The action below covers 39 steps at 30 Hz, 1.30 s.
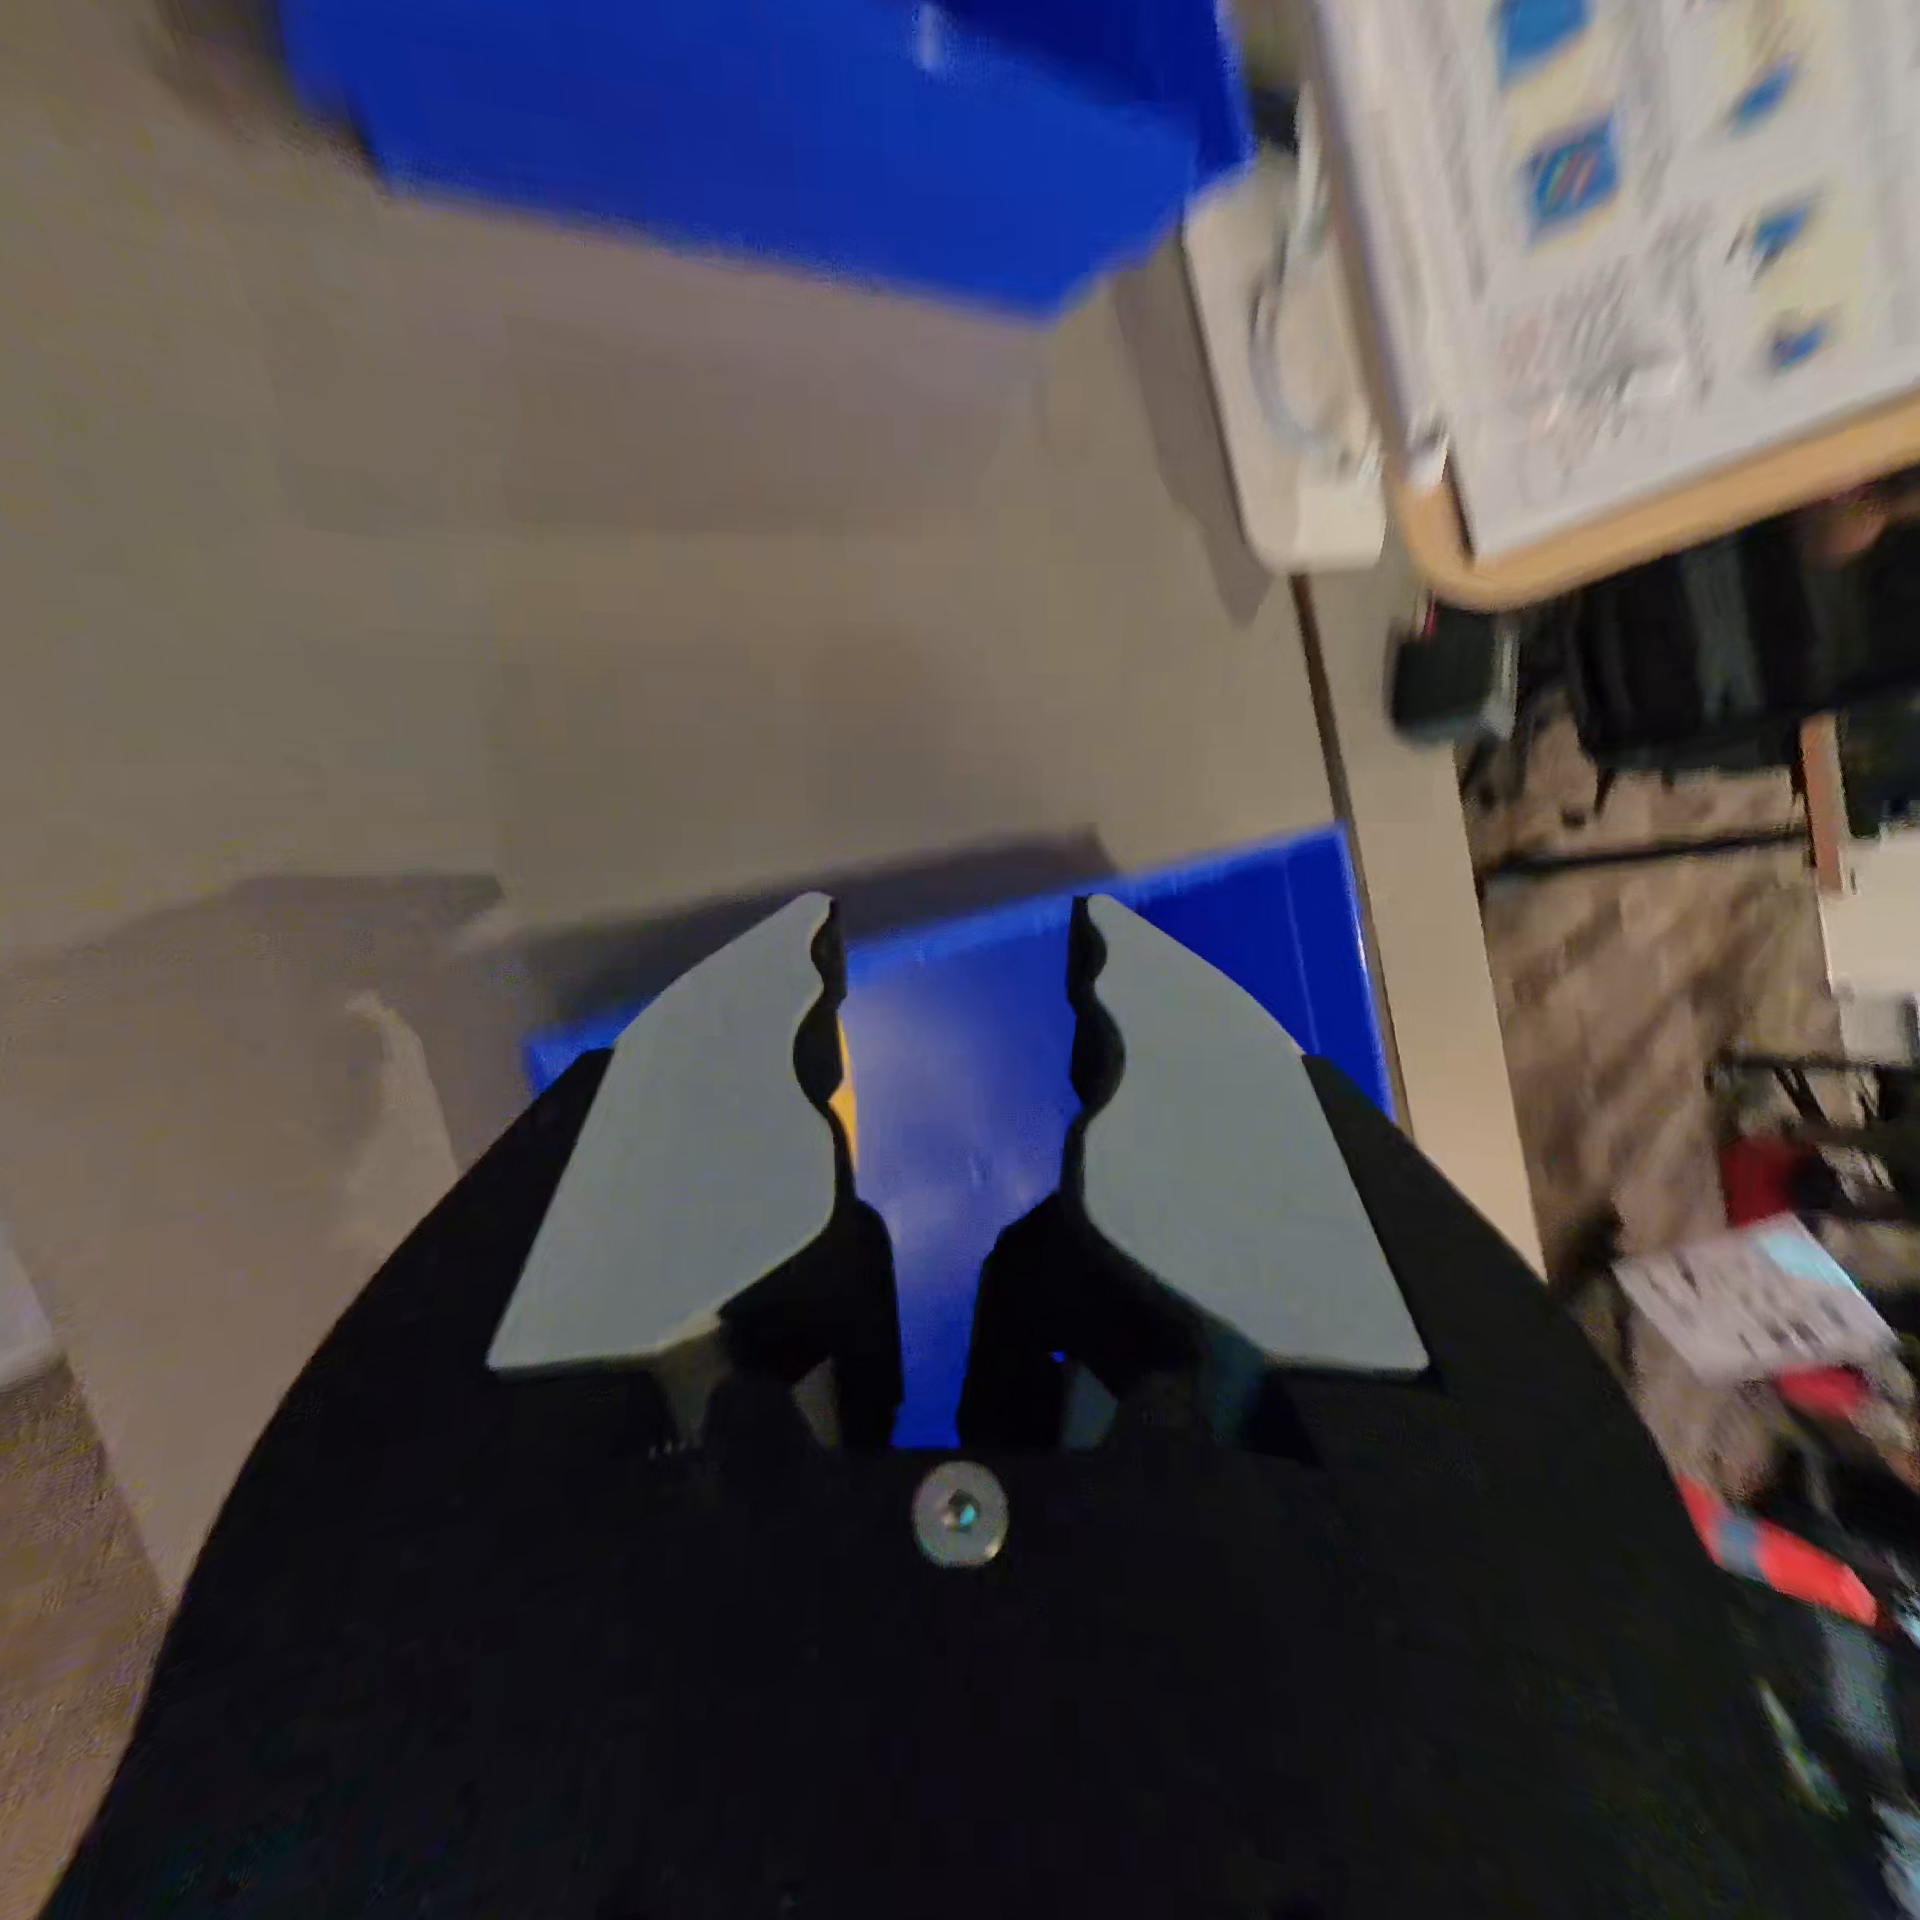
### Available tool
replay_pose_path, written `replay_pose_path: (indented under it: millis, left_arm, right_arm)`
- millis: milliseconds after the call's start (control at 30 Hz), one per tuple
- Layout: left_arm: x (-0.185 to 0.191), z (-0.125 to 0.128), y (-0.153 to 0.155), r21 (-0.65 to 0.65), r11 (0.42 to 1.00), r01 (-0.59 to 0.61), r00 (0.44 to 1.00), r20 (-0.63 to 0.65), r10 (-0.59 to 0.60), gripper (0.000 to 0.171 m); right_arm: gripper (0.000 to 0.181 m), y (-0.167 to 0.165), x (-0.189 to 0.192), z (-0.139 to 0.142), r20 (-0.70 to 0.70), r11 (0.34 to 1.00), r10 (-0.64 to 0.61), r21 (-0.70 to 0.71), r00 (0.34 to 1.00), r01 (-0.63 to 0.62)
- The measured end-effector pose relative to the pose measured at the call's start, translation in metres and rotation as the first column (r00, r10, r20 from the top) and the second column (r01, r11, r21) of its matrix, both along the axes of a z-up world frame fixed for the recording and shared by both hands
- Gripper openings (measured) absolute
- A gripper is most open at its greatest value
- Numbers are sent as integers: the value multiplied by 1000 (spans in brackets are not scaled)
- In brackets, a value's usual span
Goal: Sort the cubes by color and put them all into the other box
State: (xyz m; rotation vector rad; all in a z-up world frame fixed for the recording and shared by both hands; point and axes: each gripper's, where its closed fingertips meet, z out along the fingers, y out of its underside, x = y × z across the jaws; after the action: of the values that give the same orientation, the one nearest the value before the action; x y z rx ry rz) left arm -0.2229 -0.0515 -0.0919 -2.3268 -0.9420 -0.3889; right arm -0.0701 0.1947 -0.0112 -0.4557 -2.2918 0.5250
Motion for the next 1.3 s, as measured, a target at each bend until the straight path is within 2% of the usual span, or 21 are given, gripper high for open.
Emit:
replay_pose_path:
  millis: [33,100,167,233,333,400,500,567,667,767,800,833,900,967,1033,1100,1133,1200,1300]
  left_arm:
    - [16,25,14,183,983,27,998,53,-38,27]
    - [50,70,33,476,876,79,981,117,-153,28]
    - [78,104,43,656,748,101,959,136,-249,28]
    - [102,125,50,753,648,113,933,143,-329,28]
    - [126,144,59,824,553,123,898,145,-415,28]
    - [138,151,63,846,518,129,874,149,-462,28]
    - [149,155,69,854,498,149,849,148,-508,28]
    - [153,153,73,847,506,165,845,143,-516,28]
    - [157,155,74,859,487,159,830,150,-536,28]
    - [156,157,76,873,467,142,832,151,-534,29]
    - [156,160,77,882,453,129,830,155,-536,32]
    - [155,164,75,894,434,111,827,159,-539,43]
    - [147,168,71,901,425,87,854,153,-497,53]
    - [133,165,63,881,464,88,908,121,-401,40]
    - [119,157,51,841,532,99,955,70,-289,36]
    - [110,154,38,812,574,101,976,31,-216,36]
    - [105,160,32,822,562,90,981,25,-193,36]
    - [102,171,25,836,540,96,984,0,-176,30]
    - [101,169,25,801,585,128,985,-31,-172,27]
  right_arm:
    - [42,-18,-2,5,-47,996,41,-74,998,-45]
    - [43,-53,-6,18,-148,972,100,-198,984,-128]
    - [43,-87,-9,31,-227,933,136,-297,964,-201]
    - [47,-116,-13,42,-284,904,155,-345,946,-252]
    - [49,-154,-11,58,-341,864,205,-377,918,-333]
    - [48,-169,-14,62,-368,873,220,-340,904,-351]
    - [47,-181,-17,68,-393,874,237,-314,889,-372]
    - [45,-184,-17,71,-400,874,247,-301,882,-382]
    - [29,-188,-13,73,-404,876,283,-260,870,-406]
    - [28,-185,-13,73,-402,893,289,-213,869,-396]
    - [28,-183,-13,74,-396,897,289,-205,872,-391]
    - [28,-179,-14,75,-392,902,286,-198,874,-384]
    - [28,-164,-14,78,-380,917,274,-173,884,-359]
    - [28,-135,-15,78,-328,945,249,-121,911,-302]
    - [28,-93,-16,70,-213,974,196,-72,957,-216]
    - [28,-42,-12,48,17,994,107,-31,994,-106]
    - [28,-14,-8,35,132,999,41,4,990,-42]
    - [28,38,1,4,322,994,-86,94,943,59]
    - [28,86,20,-47,531,976,-199,180,823,120]
